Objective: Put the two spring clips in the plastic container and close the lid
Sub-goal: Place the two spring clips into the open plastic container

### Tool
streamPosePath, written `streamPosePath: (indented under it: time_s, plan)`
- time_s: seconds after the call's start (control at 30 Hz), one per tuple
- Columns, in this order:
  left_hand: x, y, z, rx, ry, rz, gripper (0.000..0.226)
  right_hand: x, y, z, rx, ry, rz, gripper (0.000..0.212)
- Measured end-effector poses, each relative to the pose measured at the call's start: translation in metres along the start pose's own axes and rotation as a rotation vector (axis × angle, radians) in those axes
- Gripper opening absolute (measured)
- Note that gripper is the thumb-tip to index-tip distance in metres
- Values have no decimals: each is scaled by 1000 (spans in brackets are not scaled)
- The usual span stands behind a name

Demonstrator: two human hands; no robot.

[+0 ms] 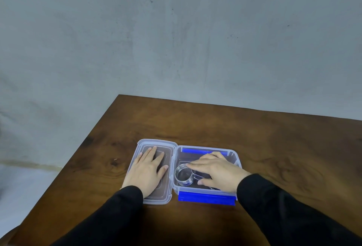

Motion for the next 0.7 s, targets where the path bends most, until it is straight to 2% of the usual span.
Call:
streamPosePath:
  time_s: [0.27,0.33,0.43,0.53,0.63,0.7]
  plan:
    - [-1,-1,2,1,-5,-17,63,2,4,-4,7,-41,49,63]
    - [-2,-1,3,-13,10,-11,63,5,12,-11,90,-119,68,62]
    - [-2,-3,-1,-41,143,2,56,16,35,-21,334,-237,91,51]
    - [2,6,-18,-6,317,40,36,38,64,-19,555,-310,235,45]
    - [16,38,-28,34,200,163,7,60,80,-2,600,-519,392,54]
    - [25,65,-20,19,78,280,13,69,79,16,551,-688,430,61]
Point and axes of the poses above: each hand's wrist, its own y-axis away from the middle knuckle, its own z-axis out of the palm, x = y × z, the point moved 8 cm from there along -y, towards the middle knuckle, and after that the axes turned 14 degrees about -x, right-handed, at the moved point
